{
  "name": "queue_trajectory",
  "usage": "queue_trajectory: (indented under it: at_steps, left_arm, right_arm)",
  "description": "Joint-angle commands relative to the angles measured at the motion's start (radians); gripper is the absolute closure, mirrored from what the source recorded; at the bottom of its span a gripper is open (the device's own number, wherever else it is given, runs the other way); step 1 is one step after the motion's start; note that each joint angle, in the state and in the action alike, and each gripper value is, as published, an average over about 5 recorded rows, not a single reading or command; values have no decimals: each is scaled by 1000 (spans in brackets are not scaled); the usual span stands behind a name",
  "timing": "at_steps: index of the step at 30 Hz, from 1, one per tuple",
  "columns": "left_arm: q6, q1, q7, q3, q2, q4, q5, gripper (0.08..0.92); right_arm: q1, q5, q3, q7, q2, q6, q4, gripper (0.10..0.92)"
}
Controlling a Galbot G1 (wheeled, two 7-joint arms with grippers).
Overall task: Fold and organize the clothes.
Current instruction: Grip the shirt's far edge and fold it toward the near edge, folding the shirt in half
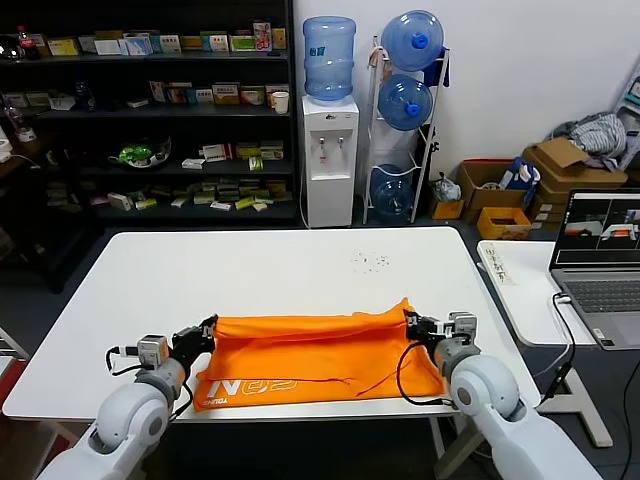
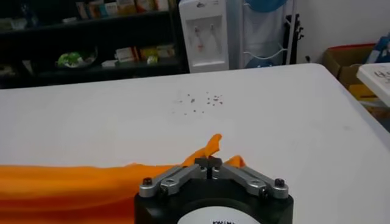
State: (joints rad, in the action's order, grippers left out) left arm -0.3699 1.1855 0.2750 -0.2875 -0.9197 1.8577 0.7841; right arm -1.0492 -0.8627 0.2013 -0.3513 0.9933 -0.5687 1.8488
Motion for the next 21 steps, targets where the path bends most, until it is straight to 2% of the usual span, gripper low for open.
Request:
queue_trajectory:
  at_steps: [1, 16, 21]
  left_arm:
    - [2, 95, 18, -19, 6, 82, -10, 907]
    - [5, 140, 1, -33, -18, 80, -37, 901]
    - [3, 160, -3, -48, -26, 96, -47, 790]
  right_arm:
    - [-98, -9, 40, -11, -27, -4, 91, 900]
    - [-125, -2, 39, -10, -23, -17, 102, 894]
    - [-140, 1, 54, 3, -27, -12, 115, 783]
